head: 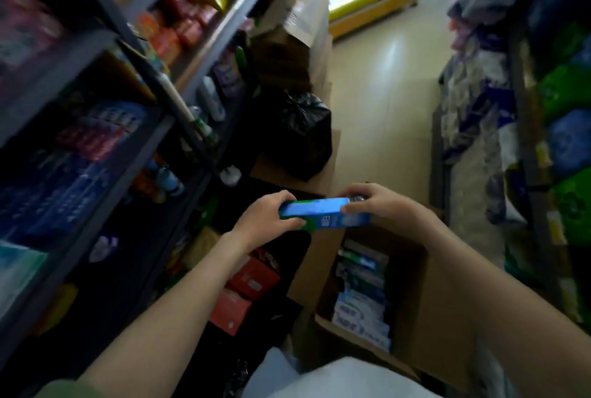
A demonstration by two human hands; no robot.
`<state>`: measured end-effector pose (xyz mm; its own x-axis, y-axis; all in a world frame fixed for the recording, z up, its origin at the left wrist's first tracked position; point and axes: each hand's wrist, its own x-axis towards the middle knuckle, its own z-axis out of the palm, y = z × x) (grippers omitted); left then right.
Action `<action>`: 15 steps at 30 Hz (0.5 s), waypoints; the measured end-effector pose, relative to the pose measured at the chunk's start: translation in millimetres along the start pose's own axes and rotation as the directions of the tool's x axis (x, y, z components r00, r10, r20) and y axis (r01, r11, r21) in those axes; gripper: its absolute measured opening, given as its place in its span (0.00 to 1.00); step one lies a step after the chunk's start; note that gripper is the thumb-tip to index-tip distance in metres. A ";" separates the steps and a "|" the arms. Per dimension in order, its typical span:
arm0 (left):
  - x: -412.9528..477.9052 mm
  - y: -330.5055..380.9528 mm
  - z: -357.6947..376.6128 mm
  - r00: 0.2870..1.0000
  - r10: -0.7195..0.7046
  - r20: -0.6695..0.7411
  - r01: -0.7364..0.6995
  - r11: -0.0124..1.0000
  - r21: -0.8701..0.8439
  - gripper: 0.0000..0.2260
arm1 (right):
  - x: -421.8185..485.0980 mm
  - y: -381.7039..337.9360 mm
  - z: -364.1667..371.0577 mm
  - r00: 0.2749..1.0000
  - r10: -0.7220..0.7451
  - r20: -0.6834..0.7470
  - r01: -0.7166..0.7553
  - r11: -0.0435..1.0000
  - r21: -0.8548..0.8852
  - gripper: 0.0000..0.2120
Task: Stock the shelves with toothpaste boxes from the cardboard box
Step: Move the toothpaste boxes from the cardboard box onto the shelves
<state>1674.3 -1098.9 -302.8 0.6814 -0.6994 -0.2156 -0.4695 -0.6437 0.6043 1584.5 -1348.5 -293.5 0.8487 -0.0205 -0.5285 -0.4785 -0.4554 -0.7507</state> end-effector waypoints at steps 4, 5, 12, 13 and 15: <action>-41.3 -22.8 -57.3 0.964 -0.224 -0.145 0.154 0.912 -0.380 0.13 | 15.1 -80.7 -4.4 0.993 -0.102 0.057 0.078 0.944 0.321 0.12; -50.5 -29.7 -68.0 0.946 -0.274 -0.173 0.176 0.882 -0.437 0.13 | 21.8 -99.8 1.3 0.991 -0.122 0.052 0.098 0.939 0.330 0.12; -109.2 -73.9 -128.7 0.720 -0.584 -0.374 0.189 0.684 -0.704 0.15 | 66.8 -205.5 83.5 0.974 -0.224 0.021 0.184 0.848 0.497 0.06; -124.6 -82.3 -139.2 0.672 -0.627 -0.395 0.175 0.652 -0.737 0.15 | 72.5 -221.9 99.0 0.967 -0.250 0.054 0.187 0.836 0.516 0.05; -146.3 -91.5 -155.0 0.572 -0.682 -0.456 0.128 0.623 -0.772 0.15 | 77.1 -244.1 120.8 0.940 -0.314 0.133 0.199 0.822 0.533 0.07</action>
<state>1704.6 -889.6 -207.7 0.9657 0.1809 -0.1862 0.2284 -0.2507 0.9407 1739.5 -1131.4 -198.9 0.9180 0.2425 -0.3138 -0.3446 0.0958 -0.9339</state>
